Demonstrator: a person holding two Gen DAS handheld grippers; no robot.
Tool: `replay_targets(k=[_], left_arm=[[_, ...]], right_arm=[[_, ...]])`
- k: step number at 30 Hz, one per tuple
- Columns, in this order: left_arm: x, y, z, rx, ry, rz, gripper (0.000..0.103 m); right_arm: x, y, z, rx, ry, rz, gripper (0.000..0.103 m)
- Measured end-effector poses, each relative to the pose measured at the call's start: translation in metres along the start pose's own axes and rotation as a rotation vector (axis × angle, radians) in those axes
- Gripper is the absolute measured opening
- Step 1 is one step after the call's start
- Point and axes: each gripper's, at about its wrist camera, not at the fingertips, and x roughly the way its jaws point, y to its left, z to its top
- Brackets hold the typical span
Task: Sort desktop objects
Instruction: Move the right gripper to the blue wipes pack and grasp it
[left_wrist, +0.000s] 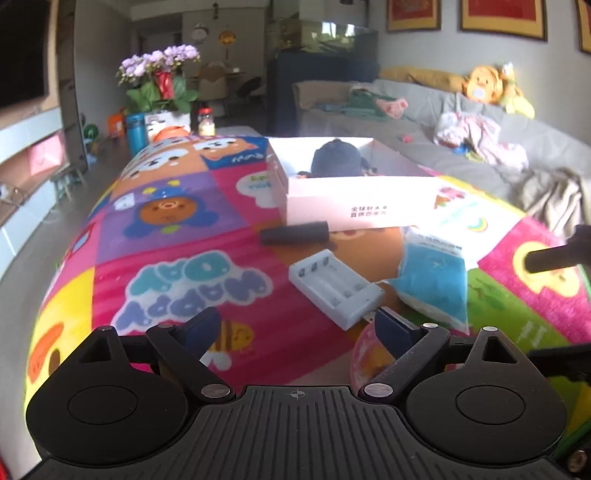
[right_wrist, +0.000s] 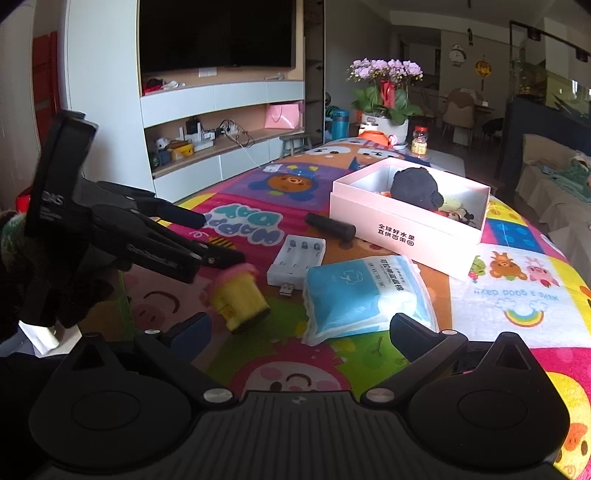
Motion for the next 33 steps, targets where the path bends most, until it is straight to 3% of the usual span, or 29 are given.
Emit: replay_targets(k=[4,8,12,16,23,30,33], left_arm=[[-0.011,-0.007,-0.007,0.005,-0.002,-0.109,0.097],[-0.011,-0.022,-0.014,0.019,0.011,-0.169,0.097],[-0.006,-0.033,-0.017,0.038,0.04,-0.217,0.098],[-0.003,-0.048,-0.025,0.098,0.076,-0.226,0.098],[-0.003,-0.059,-0.027,0.121,0.041,-0.21,0.099],[0.016,-0.06,-0.013,0.224,-0.13,-0.144,0.101],[0.026,-0.048,-0.013,0.203,-0.158,-0.194,0.102]], right_arm=[[0.015,-0.021,0.014,0.102,0.007,-0.057,0.102],[0.042,-0.036,0.033,0.186,0.015,-0.131,0.102],[0.073,-0.026,0.047,0.111,0.022,-0.163,0.097],[0.099,-0.027,0.042,0.014,0.105,-0.217,0.092],[0.052,-0.062,0.007,0.051,0.132,-0.324,0.092],[0.006,-0.091,-0.012,0.264,-0.016,-0.303,0.097],[0.014,-0.103,-0.016,0.342,-0.054,-0.283,0.098]])
